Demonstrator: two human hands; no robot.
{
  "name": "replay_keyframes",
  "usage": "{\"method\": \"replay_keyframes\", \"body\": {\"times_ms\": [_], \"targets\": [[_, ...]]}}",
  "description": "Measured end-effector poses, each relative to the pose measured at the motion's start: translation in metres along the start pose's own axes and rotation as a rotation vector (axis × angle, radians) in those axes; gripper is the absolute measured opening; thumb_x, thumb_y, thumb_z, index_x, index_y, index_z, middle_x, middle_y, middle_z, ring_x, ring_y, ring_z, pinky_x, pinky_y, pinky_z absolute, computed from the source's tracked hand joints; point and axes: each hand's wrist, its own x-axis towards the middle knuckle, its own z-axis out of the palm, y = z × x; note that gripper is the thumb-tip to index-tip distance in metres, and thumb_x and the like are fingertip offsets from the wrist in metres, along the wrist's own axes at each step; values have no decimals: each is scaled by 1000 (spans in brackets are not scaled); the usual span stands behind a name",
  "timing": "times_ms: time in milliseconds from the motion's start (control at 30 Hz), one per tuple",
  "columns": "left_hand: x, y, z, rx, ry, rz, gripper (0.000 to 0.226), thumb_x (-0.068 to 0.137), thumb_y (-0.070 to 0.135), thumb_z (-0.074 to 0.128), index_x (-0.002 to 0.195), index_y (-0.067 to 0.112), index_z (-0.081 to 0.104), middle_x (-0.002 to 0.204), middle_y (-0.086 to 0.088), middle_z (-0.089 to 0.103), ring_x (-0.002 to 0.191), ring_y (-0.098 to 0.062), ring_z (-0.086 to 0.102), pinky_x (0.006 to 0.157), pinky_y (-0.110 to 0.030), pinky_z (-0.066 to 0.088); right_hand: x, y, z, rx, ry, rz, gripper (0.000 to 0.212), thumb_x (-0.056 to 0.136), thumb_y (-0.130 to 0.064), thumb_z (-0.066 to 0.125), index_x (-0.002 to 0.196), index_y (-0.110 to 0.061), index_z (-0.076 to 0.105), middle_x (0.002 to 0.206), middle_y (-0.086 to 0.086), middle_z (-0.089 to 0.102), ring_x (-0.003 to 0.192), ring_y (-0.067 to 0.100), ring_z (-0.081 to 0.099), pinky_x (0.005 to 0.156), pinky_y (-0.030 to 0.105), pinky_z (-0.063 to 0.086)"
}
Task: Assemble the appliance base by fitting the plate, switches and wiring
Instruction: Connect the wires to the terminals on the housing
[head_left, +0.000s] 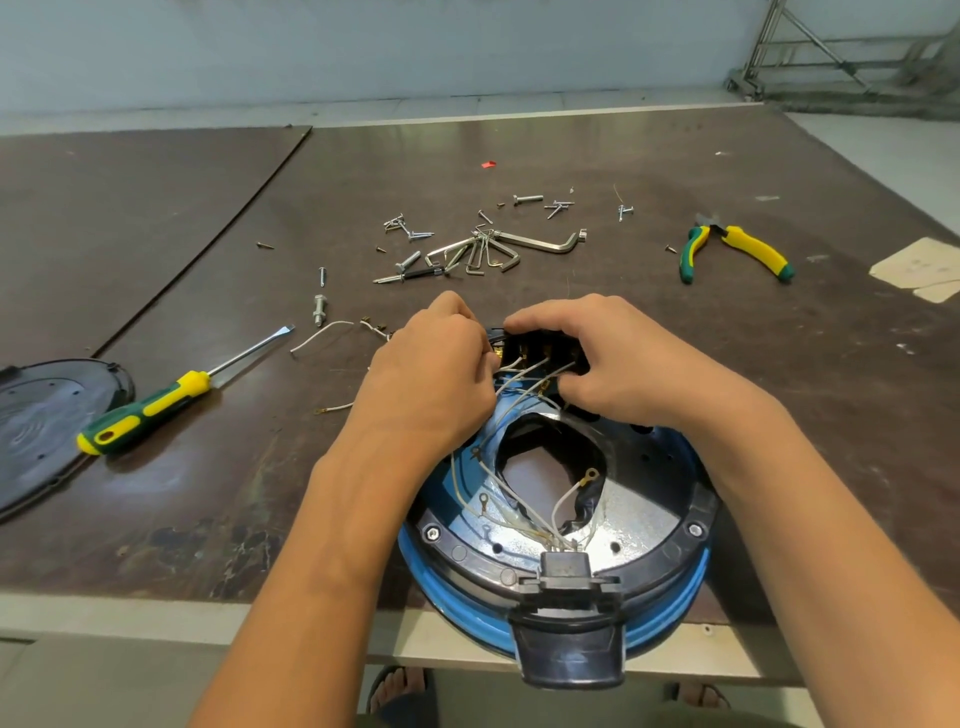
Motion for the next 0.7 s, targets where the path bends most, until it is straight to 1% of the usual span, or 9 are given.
{"method": "replay_keyframes", "body": {"times_ms": [100, 200, 400, 533, 600, 633, 700], "targets": [[0, 1, 0, 7, 8, 11, 25, 98, 32, 55, 100, 14, 72, 116, 1, 53, 98, -27, 58, 82, -47, 52, -2, 2, -4, -4, -53, 13, 75, 76, 6, 59, 141, -32, 55, 135, -7, 62, 126, 11, 55, 107, 34, 44], [1, 2, 0, 4, 15, 18, 24, 97, 32, 57, 100, 15, 73, 115, 1, 55, 97, -27, 59, 84, -47, 53, -3, 6, -7, 9, -76, 27, 81, 74, 11, 54, 140, -34, 54, 136, -9, 61, 126, 9, 54, 107, 32, 45], [4, 1, 1, 4, 33, 20, 24, 95, 36, 60, 98, 16, 75, 111, 0, 57, 96, -28, 60, 84, -46, 52, -2, 9, -6, 43, -69, 4, 84, 71, 14, 51, 141, -33, 53, 136, -10, 61, 128, 7, 53, 108, 32, 44], [5, 1, 2, -11, 36, 21, 24, 96, 35, 59, 96, 16, 75, 110, -2, 58, 95, -29, 61, 86, -46, 51, -3, 9, -6, 74, -52, -15, 83, 74, 14, 51, 144, -29, 50, 141, -9, 57, 133, 7, 49, 114, 32, 39], [5, 1, 2, -41, 45, 27, 23, 96, 34, 60, 96, 17, 75, 110, -2, 59, 96, -29, 61, 86, -44, 51, -7, 8, -8, 104, 33, -44, 71, 77, 11, 56, 138, -26, 56, 139, -7, 59, 132, 8, 50, 114, 30, 38], [4, 0, 1, -57, 50, 30, 21, 96, 34, 61, 96, 18, 75, 109, -2, 59, 96, -28, 61, 86, -42, 51, -10, 8, -11, 103, 91, -73, 59, 78, 7, 60, 127, -26, 63, 134, -6, 62, 128, 9, 53, 111, 29, 39], [3, 0, -2, -92, 68, 32, 18, 95, 33, 63, 96, 18, 74, 105, -2, 60, 95, -27, 61, 85, -40, 50, -15, 11, -19, 83, 162, -116, 31, 78, -1, 69, 95, -26, 70, 122, -5, 64, 117, 10, 58, 103, 29, 41]]}}
